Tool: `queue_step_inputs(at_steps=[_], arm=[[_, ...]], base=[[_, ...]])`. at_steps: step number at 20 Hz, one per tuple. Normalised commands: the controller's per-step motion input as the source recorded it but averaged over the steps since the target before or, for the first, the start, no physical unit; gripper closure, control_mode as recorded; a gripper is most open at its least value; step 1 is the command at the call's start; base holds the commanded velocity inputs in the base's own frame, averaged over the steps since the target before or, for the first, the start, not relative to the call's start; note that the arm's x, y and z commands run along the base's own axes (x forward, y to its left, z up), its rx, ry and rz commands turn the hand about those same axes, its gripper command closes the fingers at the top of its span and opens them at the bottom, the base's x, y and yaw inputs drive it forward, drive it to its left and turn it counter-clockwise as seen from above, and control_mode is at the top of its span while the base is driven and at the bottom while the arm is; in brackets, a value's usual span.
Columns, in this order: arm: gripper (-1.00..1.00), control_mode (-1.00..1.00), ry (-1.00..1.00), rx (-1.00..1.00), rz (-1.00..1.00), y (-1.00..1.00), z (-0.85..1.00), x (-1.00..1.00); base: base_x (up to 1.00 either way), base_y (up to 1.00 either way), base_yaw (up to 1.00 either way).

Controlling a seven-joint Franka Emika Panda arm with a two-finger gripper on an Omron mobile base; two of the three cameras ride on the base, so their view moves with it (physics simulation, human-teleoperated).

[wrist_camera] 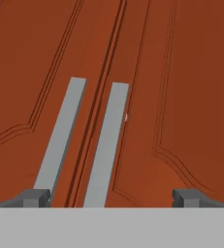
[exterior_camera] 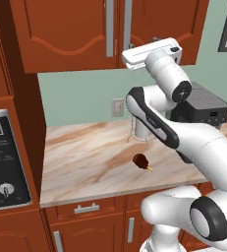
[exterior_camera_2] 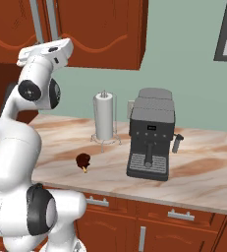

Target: Retrieve the tupperware from the cabinet, then place the raw meat into the tupperware to avoid contamination.

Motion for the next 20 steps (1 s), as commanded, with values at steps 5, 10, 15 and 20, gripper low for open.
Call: queue_step_inputs(at_steps=[5,10,15,20], arm=[[-1.00,-1.00,0.04,0.00,0.00,0.16,0.00,0.26],[-1.00,-1.00,0.04,0.00,0.00,0.07,0.00,0.24],[-1.00,-1.00,0.03,0.00,0.00,0.00,0.00,0.22],[-1.00,-1.00,0.01,0.00,0.00,0.01,0.00,0.25]], base=[[0.00,0.00,0.00],[0.00,0.00,0.00],[0.00,0.00,0.00],[0.00,0.00,0.00]])
